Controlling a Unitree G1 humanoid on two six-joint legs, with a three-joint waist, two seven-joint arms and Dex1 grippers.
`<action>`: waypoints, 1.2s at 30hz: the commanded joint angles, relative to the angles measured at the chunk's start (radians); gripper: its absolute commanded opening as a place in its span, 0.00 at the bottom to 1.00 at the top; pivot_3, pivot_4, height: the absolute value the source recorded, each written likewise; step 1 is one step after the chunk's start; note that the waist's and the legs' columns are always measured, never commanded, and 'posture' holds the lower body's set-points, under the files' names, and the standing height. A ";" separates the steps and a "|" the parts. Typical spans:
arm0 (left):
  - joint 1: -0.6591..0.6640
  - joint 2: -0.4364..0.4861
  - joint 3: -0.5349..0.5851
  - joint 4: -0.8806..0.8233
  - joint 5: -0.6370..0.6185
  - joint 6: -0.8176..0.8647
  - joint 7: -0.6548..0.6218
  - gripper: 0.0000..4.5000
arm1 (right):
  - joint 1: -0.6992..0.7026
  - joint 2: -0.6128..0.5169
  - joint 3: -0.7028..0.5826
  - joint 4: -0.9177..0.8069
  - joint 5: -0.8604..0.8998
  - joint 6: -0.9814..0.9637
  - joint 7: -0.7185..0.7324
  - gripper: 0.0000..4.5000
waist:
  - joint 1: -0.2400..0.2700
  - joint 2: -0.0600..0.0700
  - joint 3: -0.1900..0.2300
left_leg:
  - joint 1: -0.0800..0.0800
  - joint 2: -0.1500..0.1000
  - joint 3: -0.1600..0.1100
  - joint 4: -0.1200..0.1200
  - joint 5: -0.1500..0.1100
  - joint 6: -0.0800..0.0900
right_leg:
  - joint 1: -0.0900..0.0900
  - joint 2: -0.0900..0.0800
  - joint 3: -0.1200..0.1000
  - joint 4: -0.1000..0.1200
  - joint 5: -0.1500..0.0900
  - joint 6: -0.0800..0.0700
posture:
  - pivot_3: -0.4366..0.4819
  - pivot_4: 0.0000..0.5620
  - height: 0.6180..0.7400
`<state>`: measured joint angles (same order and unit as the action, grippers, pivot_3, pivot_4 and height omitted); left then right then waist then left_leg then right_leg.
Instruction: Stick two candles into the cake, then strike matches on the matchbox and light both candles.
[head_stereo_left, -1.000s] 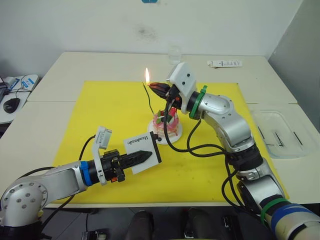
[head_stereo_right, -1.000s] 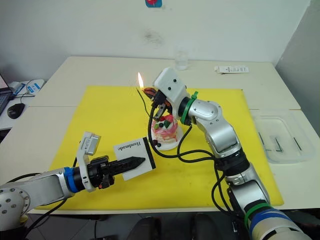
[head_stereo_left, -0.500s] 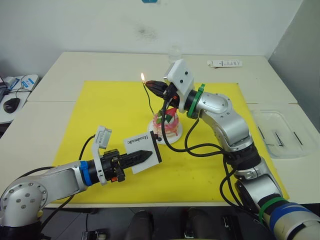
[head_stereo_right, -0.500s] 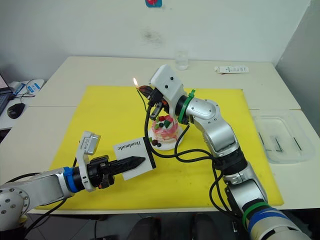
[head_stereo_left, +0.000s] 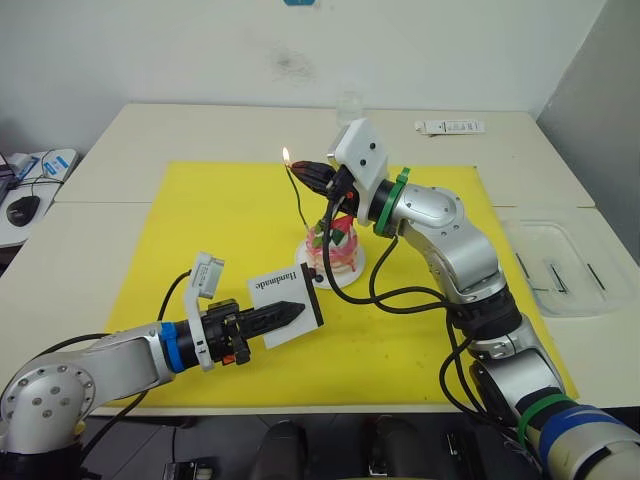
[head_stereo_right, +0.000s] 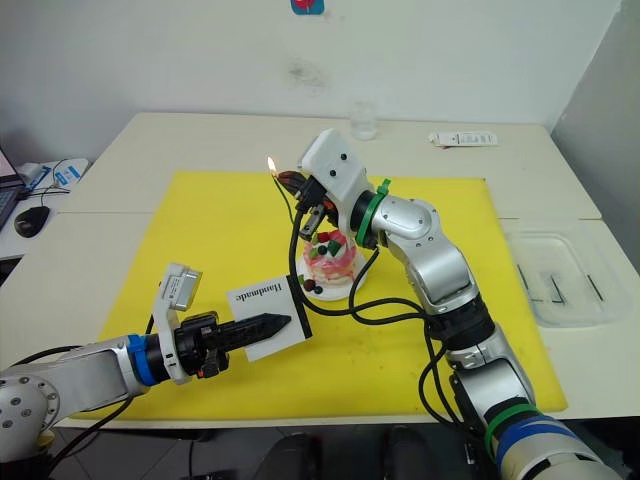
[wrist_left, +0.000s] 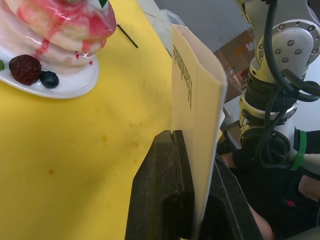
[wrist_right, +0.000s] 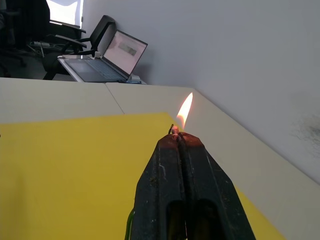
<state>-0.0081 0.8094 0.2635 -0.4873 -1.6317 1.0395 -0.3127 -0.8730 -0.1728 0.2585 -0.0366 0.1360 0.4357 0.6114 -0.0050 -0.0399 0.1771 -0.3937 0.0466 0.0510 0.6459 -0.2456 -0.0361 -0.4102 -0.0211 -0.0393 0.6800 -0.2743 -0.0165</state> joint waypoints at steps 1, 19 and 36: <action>0.000 0.012 0.000 -0.037 -0.023 -0.014 -0.004 0.00 | -0.024 0.005 -0.010 -0.037 0.005 -0.017 0.007 0.01 | 0.000 0.000 0.000 | 0.000 0.000 0.000 0.000 0.000 0.000 | 0.000 0.000 0.000 0.000 0.000 0.000 | 0.48 0.27 1.00; 0.007 0.014 -0.002 -0.046 -0.031 -0.015 -0.006 0.00 | -0.020 0.000 -0.017 -0.038 -0.001 -0.015 -0.004 0.01 | 0.000 0.000 0.000 | 0.000 0.000 0.000 0.000 0.000 0.000 | 0.000 0.000 0.000 0.000 0.000 0.001 | 0.48 0.27 1.00; -0.014 0.021 -0.021 -0.034 -0.028 -0.015 -0.021 0.00 | 0.011 -0.032 -0.028 -0.065 -0.005 -0.001 -0.018 0.01 | 0.000 0.000 0.000 | -0.001 0.000 0.000 0.000 0.000 0.000 | -0.001 0.000 0.000 0.000 -0.001 0.001 | 0.48 0.27 1.00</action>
<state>-0.0129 0.8214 0.2406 -0.5011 -1.6426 1.0385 -0.3184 -0.8627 -0.1990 0.2552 -0.0530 0.1336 0.4376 0.6022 -0.0050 -0.0398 0.1772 -0.3944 0.0466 0.0510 0.6456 -0.2456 -0.0361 -0.4108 -0.0211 -0.0393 0.6796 -0.2750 -0.0154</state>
